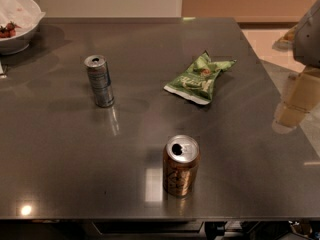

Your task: Move green jalapeno chip bag near orange can

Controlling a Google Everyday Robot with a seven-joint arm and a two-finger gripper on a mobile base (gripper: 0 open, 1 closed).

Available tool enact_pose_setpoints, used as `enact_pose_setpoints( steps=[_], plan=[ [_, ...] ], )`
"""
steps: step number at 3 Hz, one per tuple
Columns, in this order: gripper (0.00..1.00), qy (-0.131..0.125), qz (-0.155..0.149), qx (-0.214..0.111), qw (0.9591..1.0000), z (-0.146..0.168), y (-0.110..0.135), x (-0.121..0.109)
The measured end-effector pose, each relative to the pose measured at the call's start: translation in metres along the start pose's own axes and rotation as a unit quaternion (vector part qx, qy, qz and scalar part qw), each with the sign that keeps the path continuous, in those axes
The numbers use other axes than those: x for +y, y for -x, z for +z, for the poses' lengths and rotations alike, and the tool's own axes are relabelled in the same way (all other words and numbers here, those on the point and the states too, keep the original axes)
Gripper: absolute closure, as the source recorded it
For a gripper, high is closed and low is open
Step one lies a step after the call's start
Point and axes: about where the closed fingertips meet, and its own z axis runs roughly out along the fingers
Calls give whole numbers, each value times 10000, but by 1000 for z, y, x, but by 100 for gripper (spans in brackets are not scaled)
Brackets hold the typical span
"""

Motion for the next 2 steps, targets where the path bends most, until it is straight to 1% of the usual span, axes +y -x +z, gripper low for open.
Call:
enact_pose_setpoints(
  steps=[1, 2],
  plan=[
    [0, 67, 24, -97, 9999, 12, 12, -18],
    [0, 112, 47, -278, 9995, 39, 30, -50]
  ],
)
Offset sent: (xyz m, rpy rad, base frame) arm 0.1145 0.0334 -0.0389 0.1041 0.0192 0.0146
